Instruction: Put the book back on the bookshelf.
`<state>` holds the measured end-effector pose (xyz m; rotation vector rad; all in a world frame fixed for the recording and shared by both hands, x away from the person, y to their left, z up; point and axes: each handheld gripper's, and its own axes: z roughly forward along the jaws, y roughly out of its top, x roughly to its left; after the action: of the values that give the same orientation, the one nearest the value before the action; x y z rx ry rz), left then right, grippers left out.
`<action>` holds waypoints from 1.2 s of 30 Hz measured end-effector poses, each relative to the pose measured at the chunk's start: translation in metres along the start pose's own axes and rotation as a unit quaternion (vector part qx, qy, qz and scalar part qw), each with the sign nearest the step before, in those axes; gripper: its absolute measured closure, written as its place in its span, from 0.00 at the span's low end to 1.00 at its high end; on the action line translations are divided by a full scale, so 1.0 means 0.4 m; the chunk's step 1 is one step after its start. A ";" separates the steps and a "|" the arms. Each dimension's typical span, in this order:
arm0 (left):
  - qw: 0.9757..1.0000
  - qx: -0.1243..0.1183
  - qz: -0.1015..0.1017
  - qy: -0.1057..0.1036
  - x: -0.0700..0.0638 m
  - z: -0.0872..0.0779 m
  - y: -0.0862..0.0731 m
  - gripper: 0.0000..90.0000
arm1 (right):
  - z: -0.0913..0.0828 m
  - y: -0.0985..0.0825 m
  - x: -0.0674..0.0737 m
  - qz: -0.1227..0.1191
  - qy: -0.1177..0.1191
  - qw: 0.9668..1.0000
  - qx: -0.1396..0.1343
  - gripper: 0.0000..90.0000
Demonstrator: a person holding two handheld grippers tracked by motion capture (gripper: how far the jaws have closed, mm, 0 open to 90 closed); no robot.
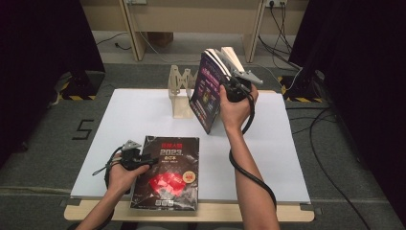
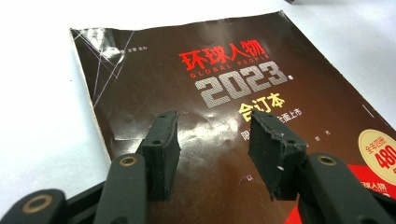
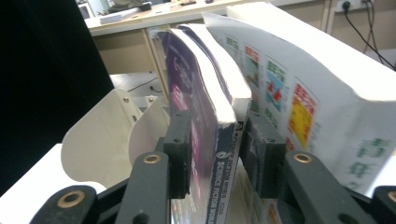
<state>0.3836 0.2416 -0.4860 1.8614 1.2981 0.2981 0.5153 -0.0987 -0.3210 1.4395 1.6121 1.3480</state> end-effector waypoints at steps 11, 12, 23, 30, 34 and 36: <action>1.000 0.000 0.000 0.000 0.001 0.000 0.000 0.58 | 0.015 0.017 0.001 -0.003 0.009 1.000 0.002 0.70; 1.000 0.000 0.000 0.000 0.001 0.001 0.000 0.58 | 0.015 0.018 0.004 -0.006 0.012 1.000 0.001 0.70; 1.000 -0.001 0.000 -0.001 0.000 -0.001 0.000 0.58 | 0.029 0.031 0.025 -0.032 0.024 0.999 0.010 0.66; 1.000 0.000 0.000 -0.001 0.002 0.001 0.000 0.58 | 0.043 0.045 0.017 -0.032 0.028 0.999 0.015 0.66; 1.000 0.000 0.001 -0.001 0.001 0.001 0.000 0.58 | 0.054 0.047 0.019 -0.043 0.023 0.999 0.019 0.64; 1.000 -0.001 0.001 0.000 0.001 0.000 0.000 0.58 | 0.057 0.049 0.023 -0.047 0.024 0.998 0.022 0.64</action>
<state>0.3839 0.2421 -0.4861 1.8609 1.2952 0.3000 0.5406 -0.0851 -0.3080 1.3490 1.7275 1.3095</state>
